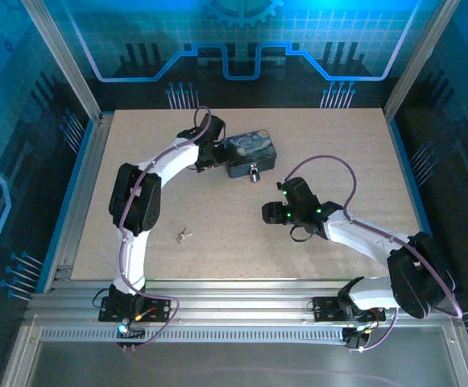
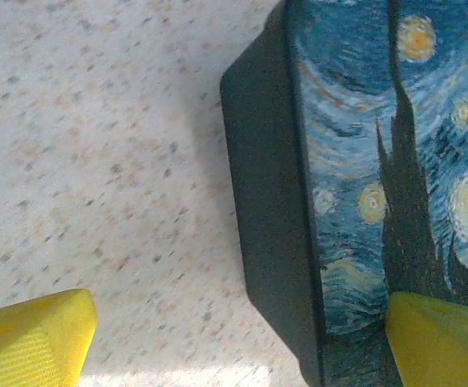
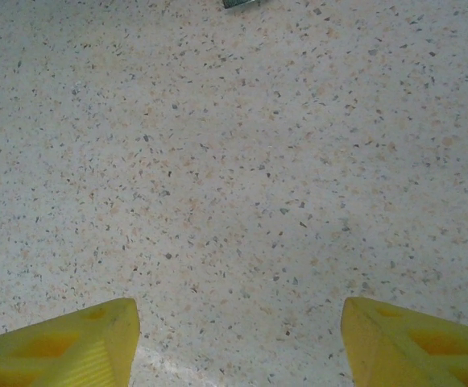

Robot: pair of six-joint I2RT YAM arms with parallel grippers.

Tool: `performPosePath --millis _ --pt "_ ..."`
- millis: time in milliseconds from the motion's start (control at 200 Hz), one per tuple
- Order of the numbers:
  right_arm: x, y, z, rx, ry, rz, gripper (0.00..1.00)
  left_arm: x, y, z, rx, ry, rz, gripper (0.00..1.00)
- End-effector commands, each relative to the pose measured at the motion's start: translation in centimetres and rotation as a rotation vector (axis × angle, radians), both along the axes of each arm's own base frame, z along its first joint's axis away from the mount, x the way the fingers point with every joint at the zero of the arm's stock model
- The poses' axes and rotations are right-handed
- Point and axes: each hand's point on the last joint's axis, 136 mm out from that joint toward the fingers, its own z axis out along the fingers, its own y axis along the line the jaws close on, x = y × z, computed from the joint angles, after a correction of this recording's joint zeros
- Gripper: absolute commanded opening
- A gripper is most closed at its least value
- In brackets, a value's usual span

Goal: Unlock a padlock with a key

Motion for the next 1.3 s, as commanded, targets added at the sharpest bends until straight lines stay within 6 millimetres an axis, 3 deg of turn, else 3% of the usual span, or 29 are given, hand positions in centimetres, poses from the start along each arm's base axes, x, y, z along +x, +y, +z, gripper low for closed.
performPosePath --millis 0,395,590,745,920,1126,1291 --pt "-0.4 0.0 1.4 0.001 -0.023 -0.009 0.68 -2.8 2.8 -0.5 0.092 0.05 0.004 0.93" --pt "-0.9 -1.1 2.1 0.005 -0.068 -0.035 0.68 -9.2 6.1 0.1 0.094 0.049 0.092 0.93" --pt "-1.0 -1.0 2.0 0.002 -0.059 -0.029 0.68 -10.6 6.6 1.9 0.058 0.014 0.126 0.93" --pt "-1.2 -1.0 2.0 0.014 -0.06 -0.034 0.68 -9.8 6.0 3.5 0.015 -0.023 0.14 0.95" --pt "-1.4 -1.1 1.9 0.012 -0.056 -0.034 0.68 -7.3 3.9 4.6 -0.047 -0.06 0.094 0.93" --pt "-1.4 -0.8 2.0 0.012 -0.05 -0.024 0.68 -4.8 4.1 3.0 0.039 -0.048 0.084 0.87" --pt "-1.4 -0.7 1.9 0.009 -0.048 -0.021 0.68 -4.3 5.0 1.4 0.115 -0.034 0.078 0.81"
